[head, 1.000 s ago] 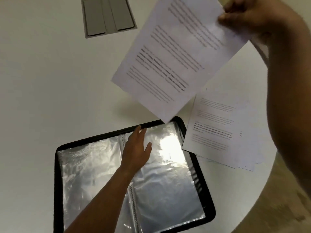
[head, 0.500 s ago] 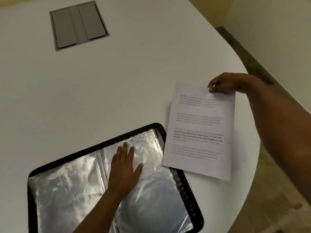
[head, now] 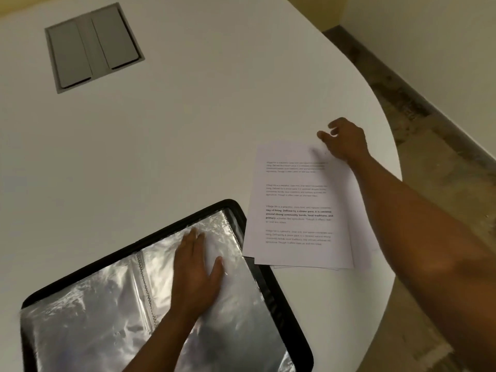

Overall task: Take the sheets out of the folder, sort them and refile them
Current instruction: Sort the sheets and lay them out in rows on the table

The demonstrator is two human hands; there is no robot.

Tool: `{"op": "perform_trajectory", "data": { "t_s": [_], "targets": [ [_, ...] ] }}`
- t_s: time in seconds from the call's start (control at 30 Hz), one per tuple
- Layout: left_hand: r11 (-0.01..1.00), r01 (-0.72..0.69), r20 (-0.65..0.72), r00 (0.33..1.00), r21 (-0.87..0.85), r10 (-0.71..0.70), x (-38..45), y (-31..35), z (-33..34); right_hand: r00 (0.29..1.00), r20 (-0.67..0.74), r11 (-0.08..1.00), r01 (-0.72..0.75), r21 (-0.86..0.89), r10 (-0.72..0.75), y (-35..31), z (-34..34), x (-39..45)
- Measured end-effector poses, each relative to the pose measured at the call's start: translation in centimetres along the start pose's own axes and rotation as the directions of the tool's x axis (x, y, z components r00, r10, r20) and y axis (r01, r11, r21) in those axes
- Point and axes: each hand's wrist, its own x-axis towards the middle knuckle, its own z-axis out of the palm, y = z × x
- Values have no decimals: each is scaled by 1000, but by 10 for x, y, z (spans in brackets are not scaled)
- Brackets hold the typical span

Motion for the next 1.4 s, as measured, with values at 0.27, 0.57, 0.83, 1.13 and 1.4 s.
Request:
{"op": "perform_trajectory", "data": {
  "t_s": [0.27, 0.57, 0.83, 1.13, 1.4],
  "targets": [
    [921, -75, 62, 992, -383, 107, 59, 115, 7, 919, -21, 918, -394, -47, 393, 80, -12, -77],
    [957, 183, 142, 978, -223, -154, 116, 150, 25, 897, 130, 907, -415, -74, 421, 85, -6, -105],
    [913, 260, 136, 964, -315, -227, 107, 179, 32, 883, 306, 896, -416, 155, 357, 79, 0, -118],
    [706, 416, 238, 909, -573, -342, 114, 182, 21, 846, 521, 637, -467, 613, 118, 98, -29, -103],
    [512, 136, -37, 949, -848, -313, 123, 208, -27, 968, 249, 725, -181, 665, 13, 30, -57, -92]
  ]
}}
